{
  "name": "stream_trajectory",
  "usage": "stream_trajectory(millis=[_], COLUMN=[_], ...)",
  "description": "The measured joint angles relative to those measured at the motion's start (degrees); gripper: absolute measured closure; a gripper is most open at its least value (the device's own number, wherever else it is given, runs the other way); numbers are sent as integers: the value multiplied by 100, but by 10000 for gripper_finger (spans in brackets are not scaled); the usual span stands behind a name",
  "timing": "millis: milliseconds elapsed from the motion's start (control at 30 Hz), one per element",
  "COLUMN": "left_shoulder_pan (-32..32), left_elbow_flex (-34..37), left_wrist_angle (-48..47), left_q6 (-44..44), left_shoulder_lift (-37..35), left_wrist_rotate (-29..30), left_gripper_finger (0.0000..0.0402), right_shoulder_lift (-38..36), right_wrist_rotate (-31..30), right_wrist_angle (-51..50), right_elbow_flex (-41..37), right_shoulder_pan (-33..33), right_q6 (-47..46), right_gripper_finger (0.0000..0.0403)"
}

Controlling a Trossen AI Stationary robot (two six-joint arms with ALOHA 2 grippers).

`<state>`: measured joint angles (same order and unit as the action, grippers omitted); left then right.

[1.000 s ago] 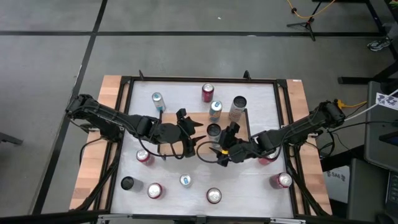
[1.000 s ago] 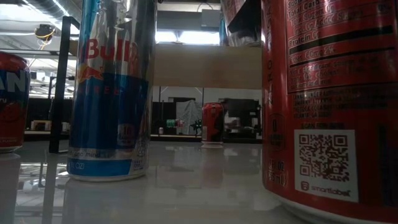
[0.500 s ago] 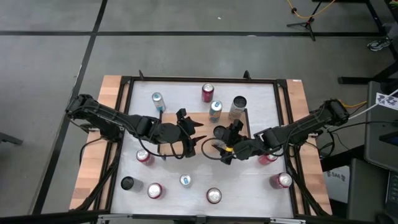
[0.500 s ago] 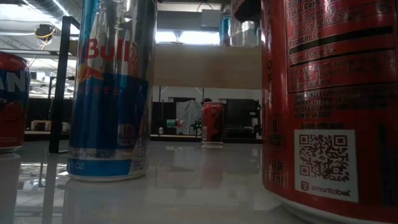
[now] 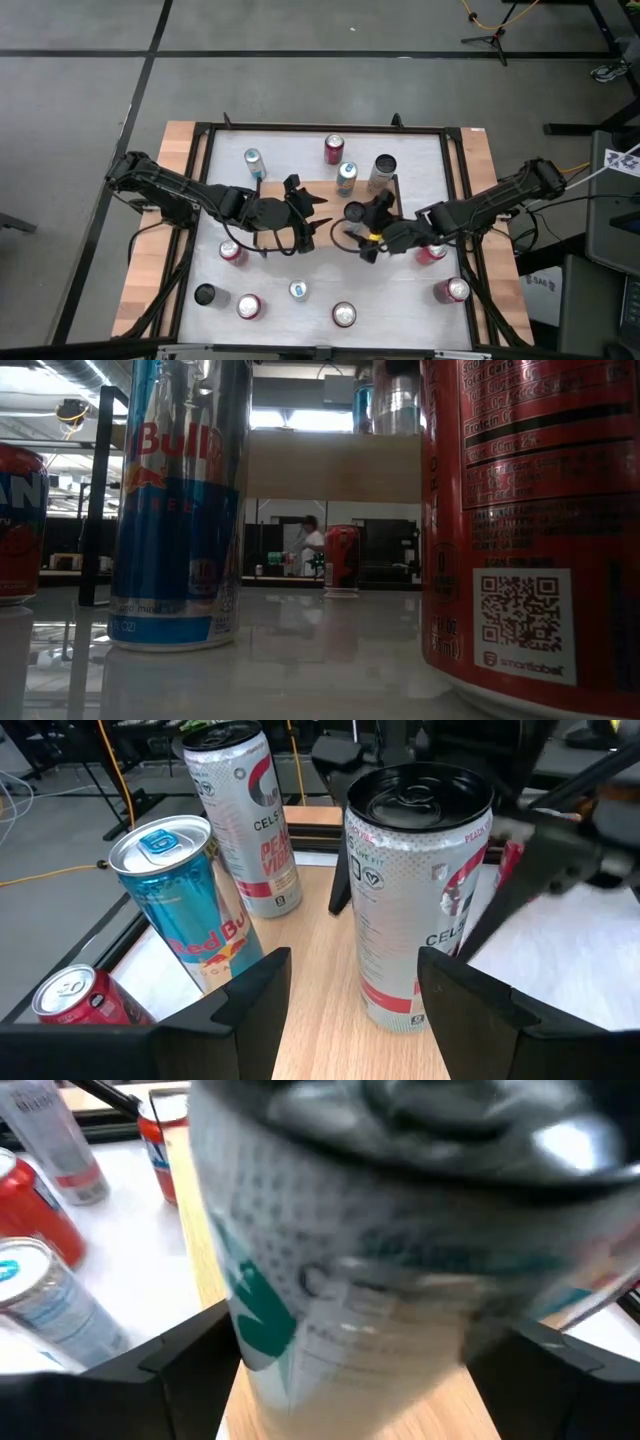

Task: Place canned beverage on shelf
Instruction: Put the right white-pink soda can on the shelf aligned with the other white-pink soda can

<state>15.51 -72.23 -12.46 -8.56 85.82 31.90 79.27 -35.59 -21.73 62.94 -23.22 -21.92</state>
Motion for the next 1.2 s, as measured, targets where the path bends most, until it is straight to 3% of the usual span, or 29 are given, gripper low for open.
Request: stream_trajectory(millis=[433, 633, 833, 1033, 1200], left_shoulder_pan=[2, 4, 6, 9, 3], left_elbow_flex=[0, 0, 0, 0, 2], left_wrist_angle=[-45, -54, -52, -19, 69], left_q6=[-4, -36, -44, -86, -155], left_shoulder_lift=[0, 0, 16, 344, 781], left_wrist_rotate=[-7, -19, -523, -568, -528], left_gripper_finger=[190, 190, 190, 190, 190], right_shoulder_lift=[-741, -905, -909, -909, -881], right_wrist_rotate=[405, 947, 1652, 1849, 1840], right_wrist_angle=[-555, -558, -932, -1741, -1717], right_elbow_flex=[0, 0, 0, 0, 0], right_shoulder_pan=[-5, -7, -7, -7, -7], right_q6=[-8, -8, -217, -835, -917], right_gripper_finger=[61, 61, 61, 61, 61])
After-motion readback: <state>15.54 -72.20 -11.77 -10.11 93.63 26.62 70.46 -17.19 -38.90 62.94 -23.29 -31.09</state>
